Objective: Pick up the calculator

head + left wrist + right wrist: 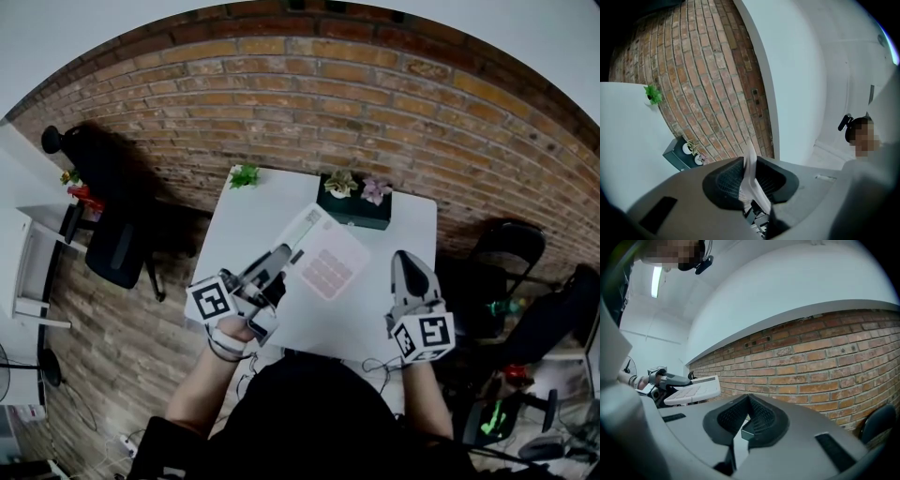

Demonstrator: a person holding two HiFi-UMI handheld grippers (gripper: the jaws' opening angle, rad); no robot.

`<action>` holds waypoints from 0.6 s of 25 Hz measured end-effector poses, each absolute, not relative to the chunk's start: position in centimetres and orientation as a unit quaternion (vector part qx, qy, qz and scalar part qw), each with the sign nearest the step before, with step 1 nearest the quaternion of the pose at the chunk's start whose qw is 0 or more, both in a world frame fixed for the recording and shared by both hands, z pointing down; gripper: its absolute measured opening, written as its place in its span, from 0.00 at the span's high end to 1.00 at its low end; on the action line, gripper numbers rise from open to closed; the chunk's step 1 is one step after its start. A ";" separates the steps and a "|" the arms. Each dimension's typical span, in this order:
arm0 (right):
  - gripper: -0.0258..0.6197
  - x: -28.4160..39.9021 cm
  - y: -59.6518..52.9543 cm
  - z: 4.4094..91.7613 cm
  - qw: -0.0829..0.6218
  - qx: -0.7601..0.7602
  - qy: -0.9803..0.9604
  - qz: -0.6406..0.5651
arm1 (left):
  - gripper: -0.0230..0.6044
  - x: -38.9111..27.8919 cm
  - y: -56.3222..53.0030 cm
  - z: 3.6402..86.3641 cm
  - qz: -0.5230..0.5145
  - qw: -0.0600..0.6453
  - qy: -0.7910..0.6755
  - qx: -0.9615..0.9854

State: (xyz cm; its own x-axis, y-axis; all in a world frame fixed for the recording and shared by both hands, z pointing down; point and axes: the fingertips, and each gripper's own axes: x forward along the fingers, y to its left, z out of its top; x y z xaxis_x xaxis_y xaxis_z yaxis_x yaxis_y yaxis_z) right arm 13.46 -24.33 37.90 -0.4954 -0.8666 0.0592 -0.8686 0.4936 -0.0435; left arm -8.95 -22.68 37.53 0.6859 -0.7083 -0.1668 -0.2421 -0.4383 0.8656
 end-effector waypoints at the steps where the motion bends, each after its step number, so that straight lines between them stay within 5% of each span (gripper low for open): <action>1: 0.95 13.4 -24.2 37.9 0.017 0.501 -0.864 0.034 | 0.85 -9.0 -22.5 37.6 -0.265 0.441 -0.296 0.805; 15: 0.95 12.3 -25.0 38.1 0.044 0.494 -0.868 0.010 | 0.85 -9.6 -23.6 39.6 -0.282 0.450 -0.291 0.796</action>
State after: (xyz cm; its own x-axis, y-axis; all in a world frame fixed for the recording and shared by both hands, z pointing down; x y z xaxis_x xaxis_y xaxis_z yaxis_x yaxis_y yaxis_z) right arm 12.33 -24.99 38.09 -0.5080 -0.8570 0.0864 -0.8588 0.5117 0.0253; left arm -9.56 -23.63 39.57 0.6707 -0.7177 -0.1871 -0.2095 -0.4252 0.8805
